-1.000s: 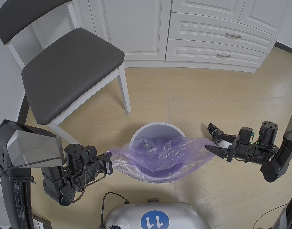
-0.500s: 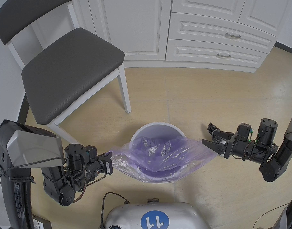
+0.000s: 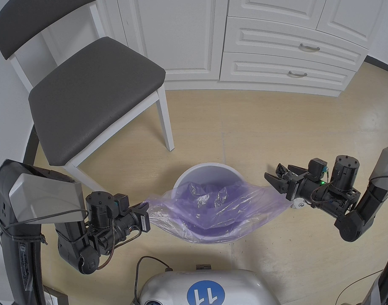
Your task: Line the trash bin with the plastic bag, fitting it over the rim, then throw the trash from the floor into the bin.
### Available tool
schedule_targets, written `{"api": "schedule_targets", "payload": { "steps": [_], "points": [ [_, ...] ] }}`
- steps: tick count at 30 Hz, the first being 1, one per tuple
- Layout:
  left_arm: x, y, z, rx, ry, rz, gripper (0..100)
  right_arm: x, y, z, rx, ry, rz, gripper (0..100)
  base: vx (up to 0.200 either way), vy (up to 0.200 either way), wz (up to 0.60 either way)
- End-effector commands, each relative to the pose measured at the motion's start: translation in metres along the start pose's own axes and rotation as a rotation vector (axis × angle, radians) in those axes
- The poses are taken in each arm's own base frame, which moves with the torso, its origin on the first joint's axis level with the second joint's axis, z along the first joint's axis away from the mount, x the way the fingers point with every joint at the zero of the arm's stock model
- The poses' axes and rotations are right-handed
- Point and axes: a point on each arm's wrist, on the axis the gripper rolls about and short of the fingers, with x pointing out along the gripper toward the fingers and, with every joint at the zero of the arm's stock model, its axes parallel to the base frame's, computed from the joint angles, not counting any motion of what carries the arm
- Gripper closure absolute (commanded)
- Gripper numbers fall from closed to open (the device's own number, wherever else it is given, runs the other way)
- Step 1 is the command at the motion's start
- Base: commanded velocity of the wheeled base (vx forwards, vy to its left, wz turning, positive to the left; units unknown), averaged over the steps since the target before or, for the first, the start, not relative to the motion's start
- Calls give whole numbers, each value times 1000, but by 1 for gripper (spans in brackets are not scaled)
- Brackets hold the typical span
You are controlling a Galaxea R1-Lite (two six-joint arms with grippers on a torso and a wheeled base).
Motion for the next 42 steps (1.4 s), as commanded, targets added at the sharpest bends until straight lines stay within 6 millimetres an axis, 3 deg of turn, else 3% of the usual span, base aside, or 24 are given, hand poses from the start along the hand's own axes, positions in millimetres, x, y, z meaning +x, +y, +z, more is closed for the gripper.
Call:
{"api": "schedule_targets", "payload": {
  "steps": [1,5,17,39,40,42],
  "points": [
    [0,0,1,-1,-3,-1,100,12,21,-9,-58,18,-12,0,0,0,0],
    [0,0,1,-1,-3,-1,100,12,35,-4,-66,26,-56,0,0,0,0],
    [-1,-2,-1,1,4,-4,100,-8,72,49,64,245,-156,0,0,0,0],
    [-1,-3,-4,1,17,-5,100,-17,72,40,16,301,-164,0,0,0,0],
    [-1,-3,-4,1,17,-5,0,-18,72,40,16,301,-164,0,0,0,0],
    [-1,-3,-3,1,15,-5,0,-19,72,41,16,298,-165,0,0,0,0]
  ]
}}
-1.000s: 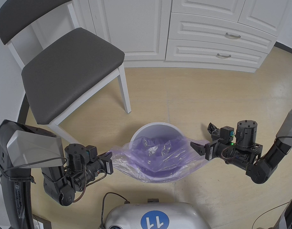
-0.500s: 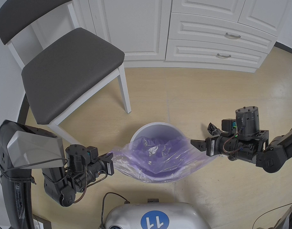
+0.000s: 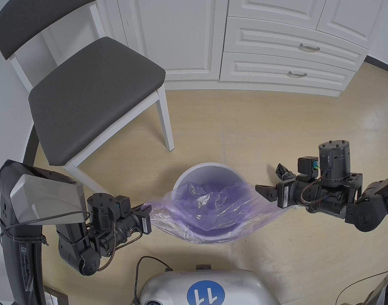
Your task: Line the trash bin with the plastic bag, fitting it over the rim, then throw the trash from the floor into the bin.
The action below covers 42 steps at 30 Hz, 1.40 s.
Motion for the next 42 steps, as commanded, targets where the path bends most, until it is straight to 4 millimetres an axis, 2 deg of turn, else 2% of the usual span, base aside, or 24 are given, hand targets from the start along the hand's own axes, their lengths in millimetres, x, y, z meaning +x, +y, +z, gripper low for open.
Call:
{"api": "schedule_targets", "payload": {
  "steps": [1,9,14,16,17,18,22,26,36,41,42],
  "points": [
    [0,0,0,1,-1,0,0,-4,0,2,-1,-10,1,0,0,0,0],
    [-10,6,1,63,12,17,0,-6,0,2,-19,-12,1,0,0,0,0],
    [-32,6,14,80,-9,13,0,-10,0,2,-20,-17,2,0,0,0,0],
    [-50,2,20,103,-16,5,0,-18,-3,3,-36,-28,-4,0,0,0,0],
    [-51,2,21,106,-17,3,0,-19,-3,3,-38,-28,-4,0,0,0,0],
    [-63,-1,25,127,-24,-6,0,-26,-5,4,-56,-39,-8,0,0,0,0],
    [-77,-9,25,161,-16,-34,0,-42,-11,6,-76,-64,-22,0,0,0,0],
    [-79,-15,20,169,0,-48,0,-56,-13,8,-86,-93,-24,0,0,0,0],
    [-90,-21,45,211,-117,-62,0,-69,-18,12,-88,-133,-83,0,0,0,0],
    [-90,-23,46,220,-121,-66,0,-70,-18,11,-88,-134,-84,0,0,0,0],
    [-92,-33,52,239,-159,-100,0,-78,-19,12,-89,-150,-85,0,0,0,0]
  ]
}}
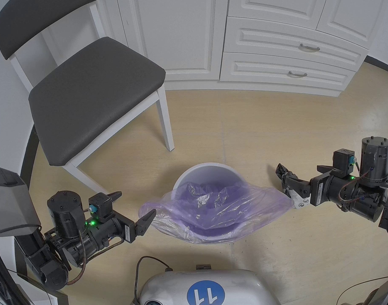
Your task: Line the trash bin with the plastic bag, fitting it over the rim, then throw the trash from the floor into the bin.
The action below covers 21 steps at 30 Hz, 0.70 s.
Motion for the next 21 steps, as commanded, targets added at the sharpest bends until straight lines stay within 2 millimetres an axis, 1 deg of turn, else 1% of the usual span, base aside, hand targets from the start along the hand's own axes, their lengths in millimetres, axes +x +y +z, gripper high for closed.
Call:
{"api": "schedule_targets", "payload": {
  "steps": [1,9,13,15,16,21],
  "points": [
    [-2,-10,13,19,-60,-33,0,-10,-1,3,-2,-27,0,0,0,0,0],
    [13,-26,33,50,-132,-14,0,-19,-3,5,-8,-50,1,0,0,0,0],
    [15,-30,44,68,-143,-7,0,-20,-3,5,-7,-53,1,0,0,0,0],
    [14,-34,55,73,-129,-3,0,-22,-3,6,-8,-59,1,0,0,0,0],
    [14,-34,57,73,-131,-4,0,-22,-3,6,-8,-59,1,0,0,0,0],
    [5,-38,89,74,-89,-16,0,-25,-3,8,-7,-70,1,0,0,0,0]
  ]
}}
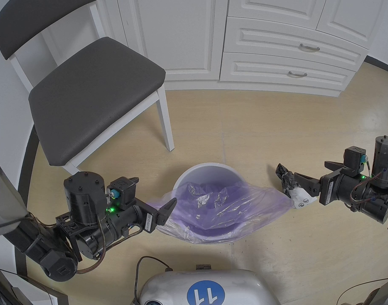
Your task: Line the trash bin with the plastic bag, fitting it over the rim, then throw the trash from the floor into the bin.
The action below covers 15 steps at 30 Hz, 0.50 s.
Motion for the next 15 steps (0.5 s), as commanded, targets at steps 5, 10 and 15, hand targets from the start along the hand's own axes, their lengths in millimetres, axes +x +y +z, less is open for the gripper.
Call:
{"api": "schedule_targets", "payload": {
  "steps": [5,10,15],
  "points": [
    [-16,2,81,-28,-26,-33,0,-7,-1,2,-12,-18,1,0,0,0,0],
    [-4,5,127,-9,89,-53,0,-5,0,-1,-20,-5,2,0,0,0,0],
    [8,-9,109,23,226,-98,0,-5,0,-2,-27,-1,2,0,0,0,0]
  ]
}}
